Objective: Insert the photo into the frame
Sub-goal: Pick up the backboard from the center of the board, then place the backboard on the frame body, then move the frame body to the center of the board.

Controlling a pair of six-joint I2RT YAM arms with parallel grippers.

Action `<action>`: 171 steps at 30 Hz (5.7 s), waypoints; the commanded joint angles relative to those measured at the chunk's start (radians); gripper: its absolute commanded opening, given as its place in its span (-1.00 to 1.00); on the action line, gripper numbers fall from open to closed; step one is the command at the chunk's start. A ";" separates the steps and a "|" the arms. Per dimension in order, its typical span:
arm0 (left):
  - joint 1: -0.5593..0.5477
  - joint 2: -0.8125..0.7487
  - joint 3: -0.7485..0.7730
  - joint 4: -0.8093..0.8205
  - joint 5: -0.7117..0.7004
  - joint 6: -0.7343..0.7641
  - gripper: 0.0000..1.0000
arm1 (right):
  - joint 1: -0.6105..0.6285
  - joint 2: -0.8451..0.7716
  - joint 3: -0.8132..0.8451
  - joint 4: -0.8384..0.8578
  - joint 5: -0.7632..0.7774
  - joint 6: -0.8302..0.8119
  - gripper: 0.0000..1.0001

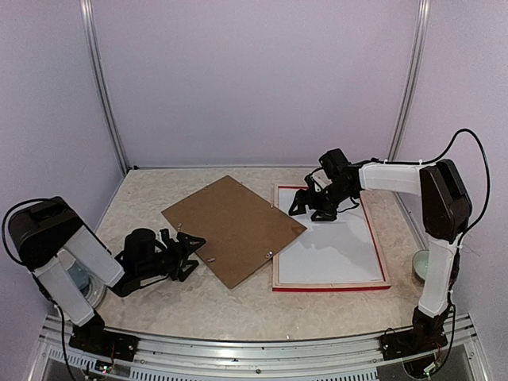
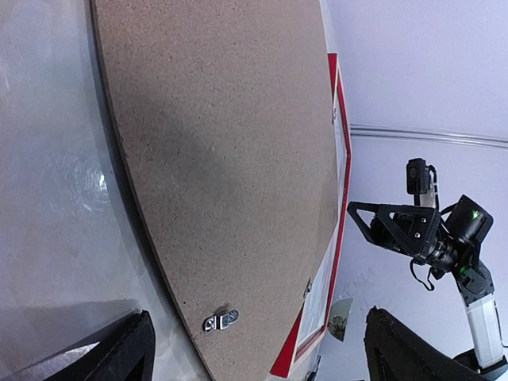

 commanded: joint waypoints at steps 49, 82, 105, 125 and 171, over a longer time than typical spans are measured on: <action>-0.011 0.135 -0.008 0.156 0.036 -0.063 0.77 | -0.088 0.165 -0.085 0.340 -0.379 0.008 0.28; -0.011 0.140 -0.022 0.201 0.053 -0.069 0.77 | -0.120 -0.068 -0.431 0.684 -0.469 0.275 -1.00; -0.012 0.198 0.032 0.223 0.092 -0.073 0.77 | -0.302 -0.535 -0.707 0.205 -0.113 0.094 -1.00; -0.013 0.217 0.033 0.244 0.104 -0.079 0.77 | -0.376 -0.578 -0.840 0.129 0.060 0.069 -0.85; -0.010 0.143 0.011 0.181 0.080 -0.041 0.76 | -0.537 -0.214 -0.491 0.336 -0.109 0.037 0.72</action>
